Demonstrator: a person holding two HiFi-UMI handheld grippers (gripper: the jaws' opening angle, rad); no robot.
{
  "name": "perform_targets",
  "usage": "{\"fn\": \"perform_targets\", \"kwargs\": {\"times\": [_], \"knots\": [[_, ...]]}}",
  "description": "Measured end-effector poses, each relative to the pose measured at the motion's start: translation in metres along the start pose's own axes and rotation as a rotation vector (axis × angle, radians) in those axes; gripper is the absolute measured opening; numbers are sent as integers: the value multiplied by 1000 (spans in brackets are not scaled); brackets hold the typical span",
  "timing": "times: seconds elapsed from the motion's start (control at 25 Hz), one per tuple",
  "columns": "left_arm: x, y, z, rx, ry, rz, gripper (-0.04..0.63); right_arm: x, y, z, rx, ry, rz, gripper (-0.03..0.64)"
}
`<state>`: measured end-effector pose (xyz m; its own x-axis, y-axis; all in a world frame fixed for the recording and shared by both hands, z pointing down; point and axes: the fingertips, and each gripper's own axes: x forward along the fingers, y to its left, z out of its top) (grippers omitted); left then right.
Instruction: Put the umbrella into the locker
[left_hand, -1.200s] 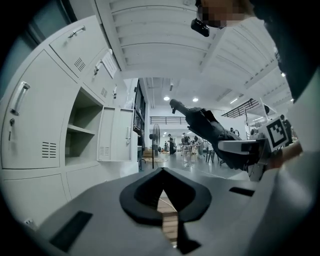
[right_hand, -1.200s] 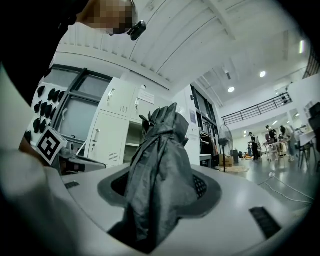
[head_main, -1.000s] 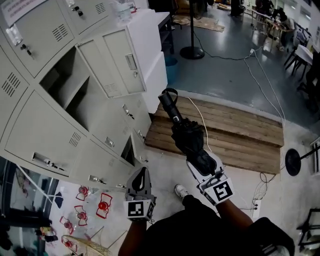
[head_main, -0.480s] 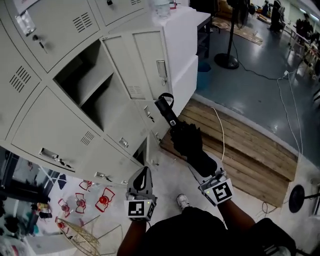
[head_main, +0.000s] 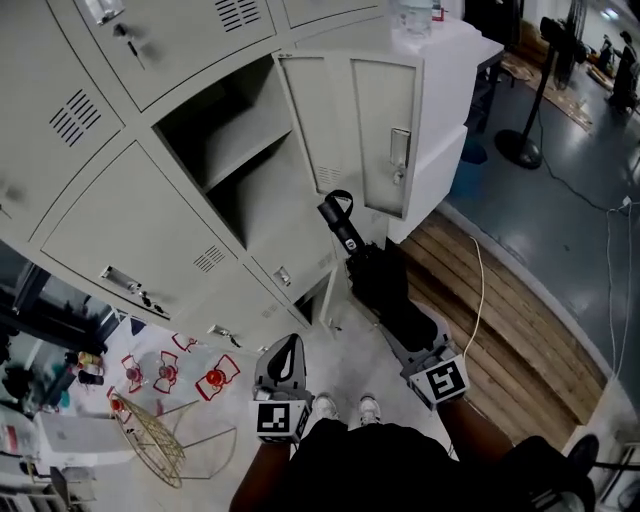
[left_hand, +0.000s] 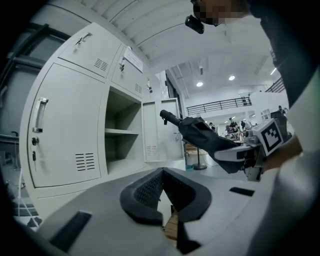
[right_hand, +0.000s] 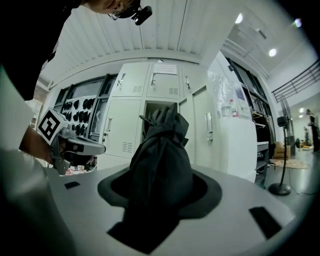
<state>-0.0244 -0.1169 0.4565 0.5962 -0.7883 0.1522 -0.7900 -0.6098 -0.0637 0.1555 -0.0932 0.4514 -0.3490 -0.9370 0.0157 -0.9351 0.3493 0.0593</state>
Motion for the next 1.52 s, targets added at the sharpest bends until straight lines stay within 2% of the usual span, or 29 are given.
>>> {"fn": "perform_targets", "kwargs": {"times": [0.32, 0.48, 0.6, 0.76, 1.0, 1.16, 1.32, 1.52], "knots": [[23, 55, -2, -27, 3, 61, -4, 70, -2, -10, 22, 61, 66, 229], [41, 86, -7, -47, 10, 76, -4, 106, -13, -19, 0, 103, 76, 229], [52, 114, -18, -41, 44, 110, -4, 131, -15, -24, 19, 140, 71, 229], [61, 140, -18, -26, 35, 106, -3, 157, -11, -27, -5, 184, 59, 229], [77, 160, -14, 3, 12, 54, -3, 192, -2, -36, -10, 238, 49, 229], [83, 172, -16, -33, 11, 60, -4, 214, -1, -42, -35, 259, 43, 229], [85, 174, -20, -55, 6, 66, -4, 236, 2, -44, -15, 291, 46, 229], [89, 179, -21, -43, 7, 87, -3, 271, 0, -46, -25, 308, 58, 227]]}}
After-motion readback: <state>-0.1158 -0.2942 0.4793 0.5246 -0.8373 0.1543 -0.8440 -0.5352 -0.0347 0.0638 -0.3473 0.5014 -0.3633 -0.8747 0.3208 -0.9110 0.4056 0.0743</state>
